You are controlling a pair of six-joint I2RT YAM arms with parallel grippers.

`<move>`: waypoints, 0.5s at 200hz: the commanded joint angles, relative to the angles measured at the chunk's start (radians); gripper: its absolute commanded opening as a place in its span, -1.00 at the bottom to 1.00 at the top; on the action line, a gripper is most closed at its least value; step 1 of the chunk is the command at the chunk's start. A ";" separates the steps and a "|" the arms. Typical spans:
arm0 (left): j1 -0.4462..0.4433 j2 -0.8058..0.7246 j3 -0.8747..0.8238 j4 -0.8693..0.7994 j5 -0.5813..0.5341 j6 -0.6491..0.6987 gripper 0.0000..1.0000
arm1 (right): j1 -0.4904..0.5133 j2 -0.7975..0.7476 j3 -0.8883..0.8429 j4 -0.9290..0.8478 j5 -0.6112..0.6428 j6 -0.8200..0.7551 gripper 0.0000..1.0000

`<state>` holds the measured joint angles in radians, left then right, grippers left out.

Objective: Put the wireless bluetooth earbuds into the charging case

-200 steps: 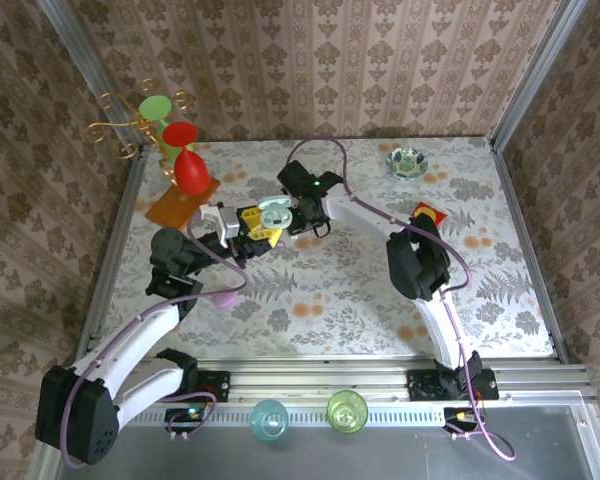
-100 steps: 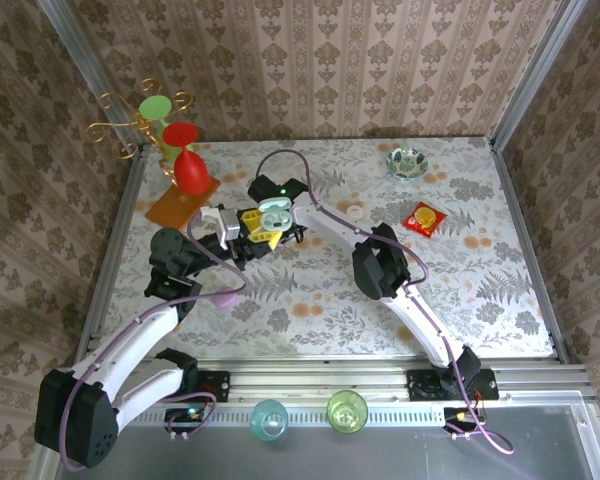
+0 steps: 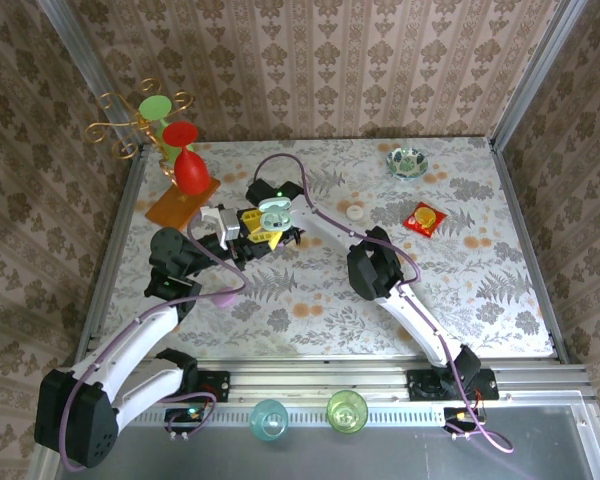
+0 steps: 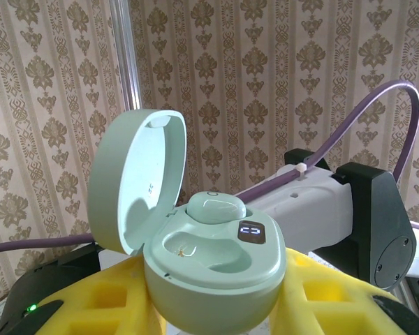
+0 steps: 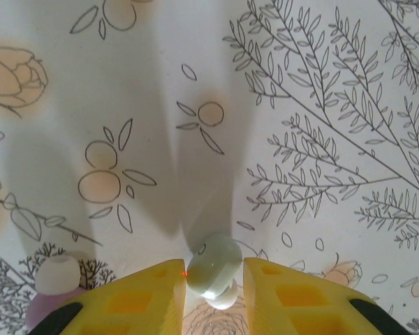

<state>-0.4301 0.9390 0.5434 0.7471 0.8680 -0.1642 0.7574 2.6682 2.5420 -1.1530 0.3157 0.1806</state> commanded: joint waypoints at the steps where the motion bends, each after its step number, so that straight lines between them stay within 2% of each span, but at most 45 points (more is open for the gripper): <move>1: 0.005 -0.020 0.006 0.016 0.017 0.006 -0.54 | 0.005 0.046 0.047 -0.037 0.034 -0.021 -0.43; 57: 0.006 -0.020 0.012 0.012 0.018 0.005 -0.54 | 0.005 0.074 0.079 -0.031 0.044 -0.033 -0.42; 100: 0.005 -0.019 0.009 0.014 0.014 0.006 -0.53 | 0.005 0.070 0.078 -0.054 0.052 -0.040 -0.58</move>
<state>-0.4301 0.9390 0.5434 0.7460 0.8680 -0.1638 0.7650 2.7045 2.5916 -1.1599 0.3336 0.1551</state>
